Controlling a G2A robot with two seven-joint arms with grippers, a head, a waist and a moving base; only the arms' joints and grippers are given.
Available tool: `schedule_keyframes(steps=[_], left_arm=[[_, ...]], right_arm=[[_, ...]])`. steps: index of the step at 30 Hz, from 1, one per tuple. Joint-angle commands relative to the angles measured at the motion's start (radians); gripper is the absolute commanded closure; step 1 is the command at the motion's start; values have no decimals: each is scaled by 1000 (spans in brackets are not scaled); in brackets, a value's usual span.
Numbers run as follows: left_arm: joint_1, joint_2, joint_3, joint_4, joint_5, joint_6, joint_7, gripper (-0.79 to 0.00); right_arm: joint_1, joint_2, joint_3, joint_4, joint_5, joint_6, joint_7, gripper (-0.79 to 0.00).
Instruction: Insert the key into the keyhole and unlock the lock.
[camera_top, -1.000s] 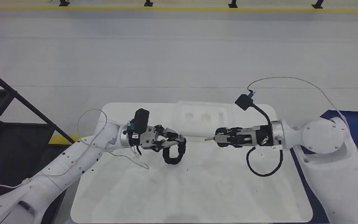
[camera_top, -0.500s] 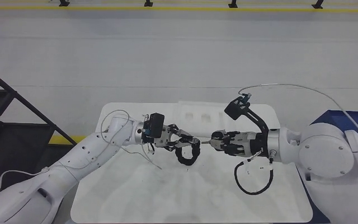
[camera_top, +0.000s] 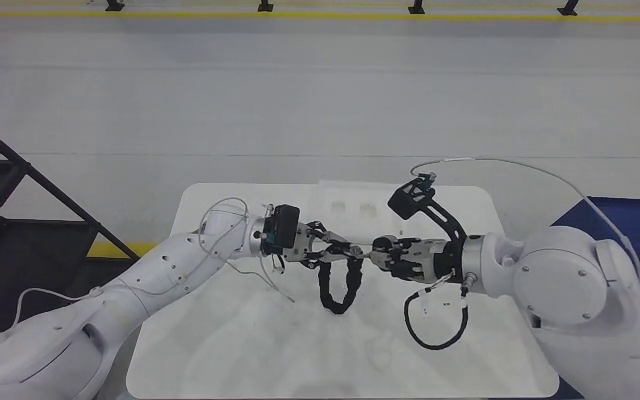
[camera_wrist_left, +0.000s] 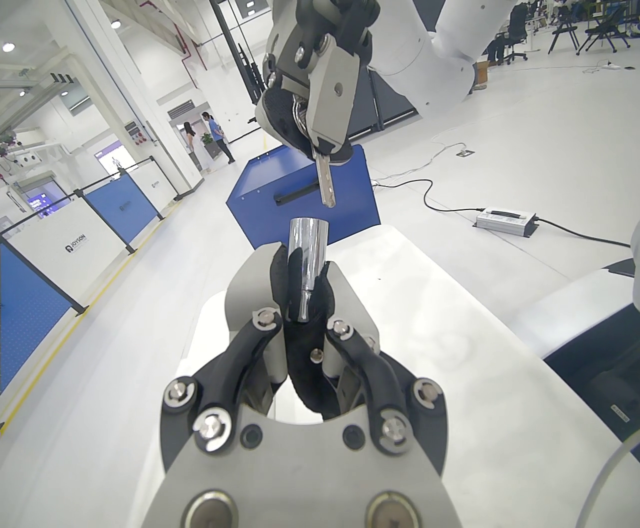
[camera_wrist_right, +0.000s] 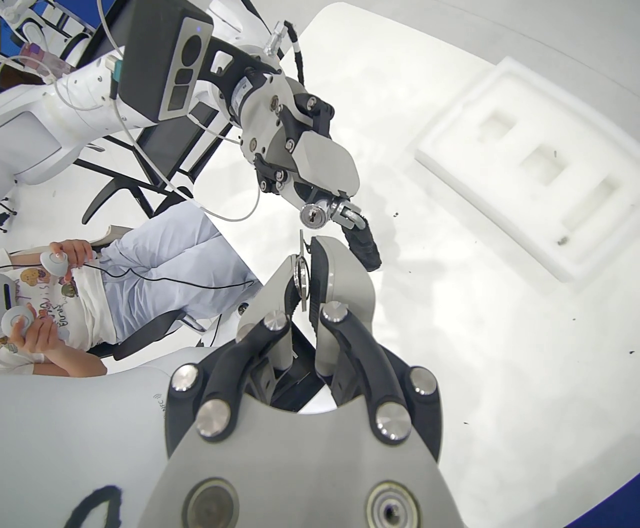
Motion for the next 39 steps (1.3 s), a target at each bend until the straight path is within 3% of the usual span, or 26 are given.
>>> schedule_keyframes(steps=[1, 17, 39], left_arm=[[-6, -1, 11, 9, -4, 8, 8, 0], [-38, -5, 68, 38, -28, 33, 33, 0], [-48, -5, 75, 38, -42, 20, 20, 0]], right_arm=[[1, 0, -3, 2, 6, 12, -8, 0], [1, 1, -5, 43, 76, 100, -52, 0], [8, 6, -27, 74, 102, 137, -98, 0]])
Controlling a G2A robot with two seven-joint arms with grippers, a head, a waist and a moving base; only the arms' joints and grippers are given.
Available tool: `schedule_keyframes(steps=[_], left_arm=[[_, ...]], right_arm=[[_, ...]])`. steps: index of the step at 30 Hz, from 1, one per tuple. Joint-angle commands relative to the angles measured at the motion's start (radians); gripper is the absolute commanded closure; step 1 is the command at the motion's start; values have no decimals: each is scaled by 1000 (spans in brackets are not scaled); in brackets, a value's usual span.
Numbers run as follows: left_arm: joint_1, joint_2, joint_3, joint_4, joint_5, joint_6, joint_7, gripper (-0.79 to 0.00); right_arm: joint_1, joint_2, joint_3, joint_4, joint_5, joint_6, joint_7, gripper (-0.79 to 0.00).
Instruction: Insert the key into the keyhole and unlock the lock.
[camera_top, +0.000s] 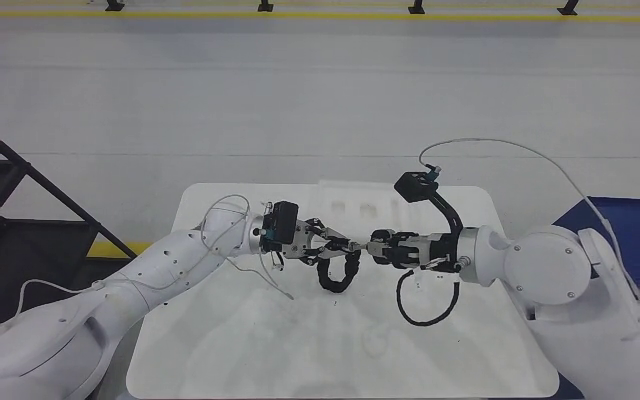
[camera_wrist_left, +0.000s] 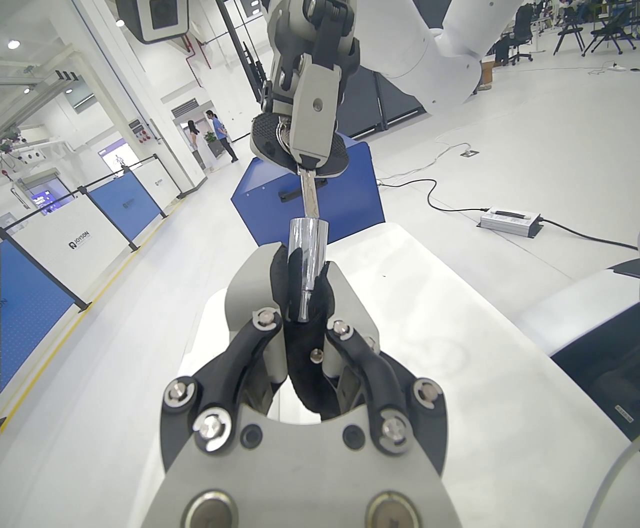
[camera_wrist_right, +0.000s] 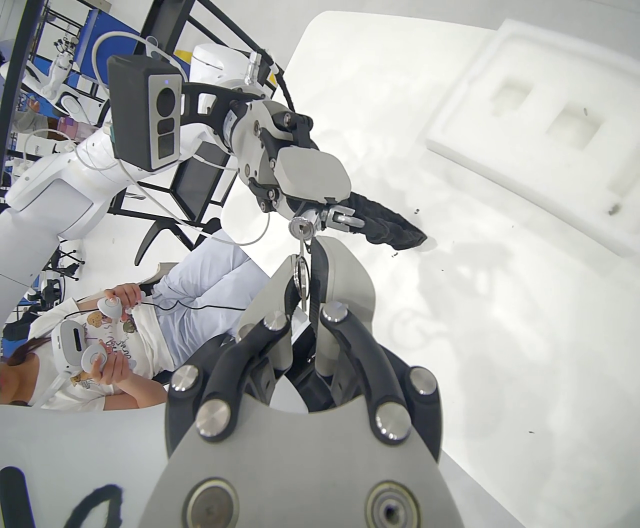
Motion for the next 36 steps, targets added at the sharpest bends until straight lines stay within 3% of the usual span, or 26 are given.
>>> schedule_keyframes(steps=[1, 19, 36], left_arm=[[0, 0, -1, -1, 3, 0, 0, 0], [5, 3, -28, -6, 27, -19, -19, 0], [36, 18, -74, -57, -1, -31, -31, 0]], right_arm=[[1, 1, -2, 1, -1, 2, -3, 0], [21, 7, -39, -9, -68, 42, -2, 0], [25, 4, -53, 27, 15, 46, -34, 0]])
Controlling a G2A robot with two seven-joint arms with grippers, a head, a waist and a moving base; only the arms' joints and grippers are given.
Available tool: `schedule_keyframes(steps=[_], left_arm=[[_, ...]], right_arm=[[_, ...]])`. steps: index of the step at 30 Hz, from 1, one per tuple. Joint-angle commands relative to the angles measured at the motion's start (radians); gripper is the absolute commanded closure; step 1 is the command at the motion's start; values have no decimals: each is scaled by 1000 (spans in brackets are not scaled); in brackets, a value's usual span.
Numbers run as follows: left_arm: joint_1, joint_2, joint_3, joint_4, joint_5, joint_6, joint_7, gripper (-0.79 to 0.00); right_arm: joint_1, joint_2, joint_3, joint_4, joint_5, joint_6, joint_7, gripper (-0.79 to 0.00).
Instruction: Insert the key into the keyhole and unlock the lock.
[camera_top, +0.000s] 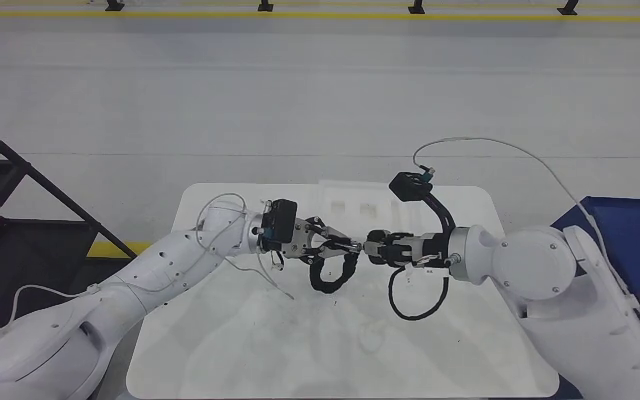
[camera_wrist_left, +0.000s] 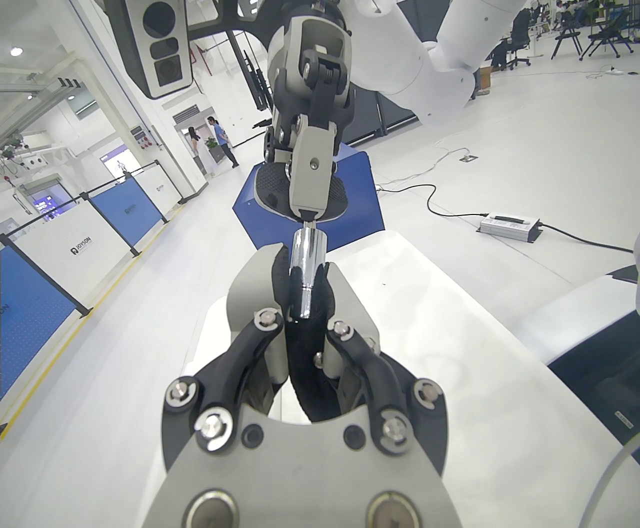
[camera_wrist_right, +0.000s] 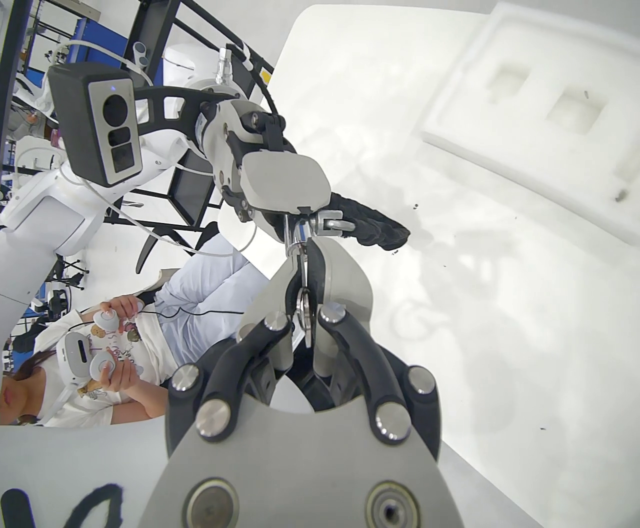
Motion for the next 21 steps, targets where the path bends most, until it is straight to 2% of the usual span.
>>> schedule_keyframes(steps=[1, 14, 16, 17, 21], left_arm=[[4, 2, -4, -5, -7, -3, -2, 0], [20, 7, -15, -28, -36, -16, -15, 0], [20, 8, -14, -30, -39, -18, -17, 0], [21, 8, -13, -30, -42, -19, -19, 0], [26, 7, -11, -23, -66, -31, -31, 0]], right_arm=[[-1, 0, 0, 3, 9, -4, -5, 0], [-4, -1, -3, 30, 71, -40, -25, 0], [-1, -1, -5, 34, 74, -43, -25, -391], [0, -1, -5, 35, 75, -44, -27, -785], [1, 1, 5, 39, 85, -54, -36, -785]])
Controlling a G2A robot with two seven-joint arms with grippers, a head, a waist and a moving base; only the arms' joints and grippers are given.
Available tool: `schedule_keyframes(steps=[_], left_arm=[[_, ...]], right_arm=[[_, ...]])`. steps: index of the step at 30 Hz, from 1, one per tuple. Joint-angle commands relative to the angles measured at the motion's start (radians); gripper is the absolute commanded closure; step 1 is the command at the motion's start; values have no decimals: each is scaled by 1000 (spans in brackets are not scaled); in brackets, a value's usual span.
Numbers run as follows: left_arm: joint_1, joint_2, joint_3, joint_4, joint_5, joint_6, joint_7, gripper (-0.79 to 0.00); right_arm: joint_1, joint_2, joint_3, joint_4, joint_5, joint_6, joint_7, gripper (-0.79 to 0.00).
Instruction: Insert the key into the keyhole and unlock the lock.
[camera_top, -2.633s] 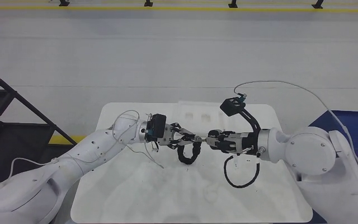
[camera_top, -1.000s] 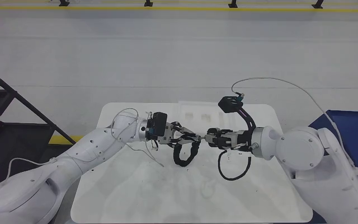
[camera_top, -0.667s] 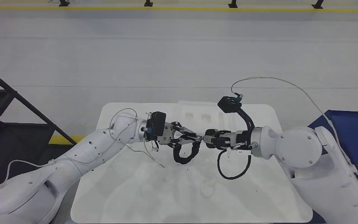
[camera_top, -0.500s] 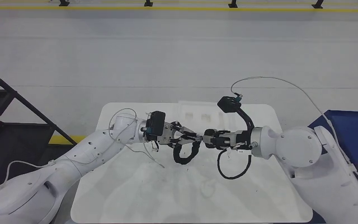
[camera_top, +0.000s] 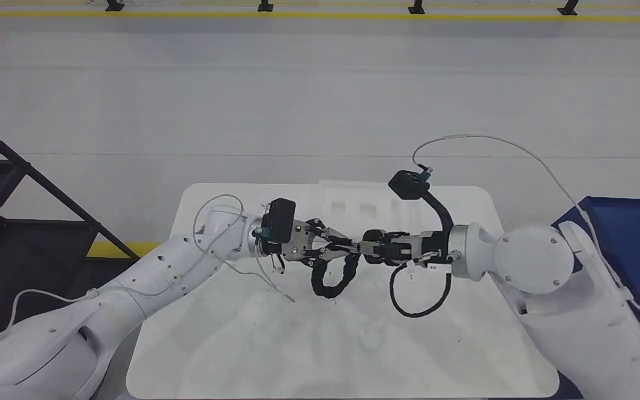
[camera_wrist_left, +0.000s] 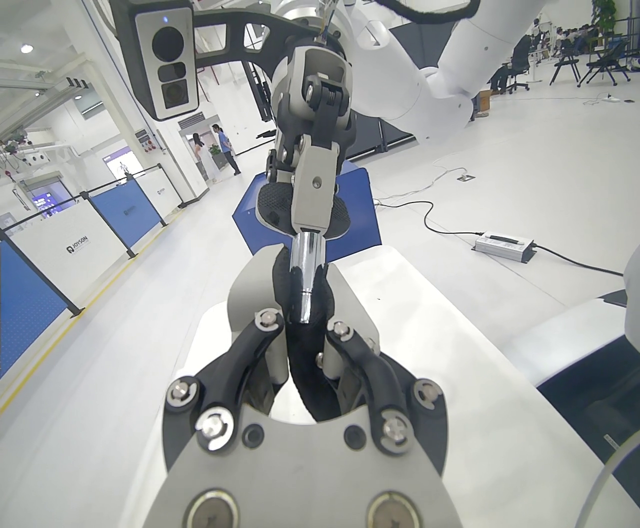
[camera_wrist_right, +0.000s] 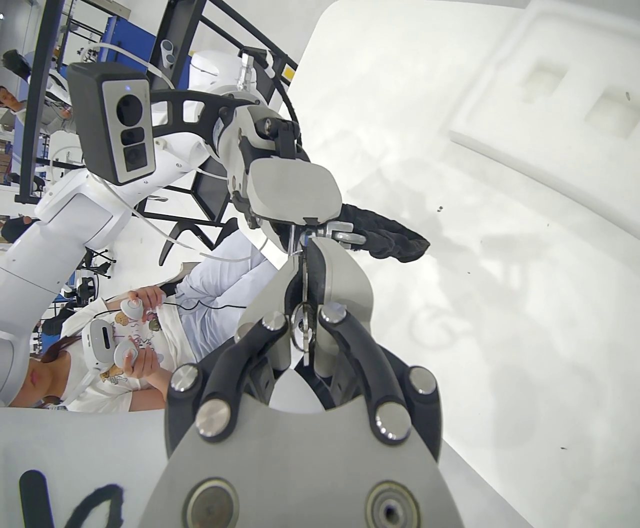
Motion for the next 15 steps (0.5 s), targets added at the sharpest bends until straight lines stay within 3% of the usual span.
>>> schedule_keyframes(steps=[1, 6, 15], left_arm=[[2, -1, 1, 6, -16, -11, -11, 0], [10, -4, -2, 24, -83, -43, -44, 0], [6, 1, -39, 43, -213, -197, -197, 0]], right_arm=[[-2, 1, 8, -1, 6, -9, -3, -785], [-6, 7, 24, -7, -4, -84, 12, -785], [6, 19, 17, -11, -61, -462, 80, -785]])
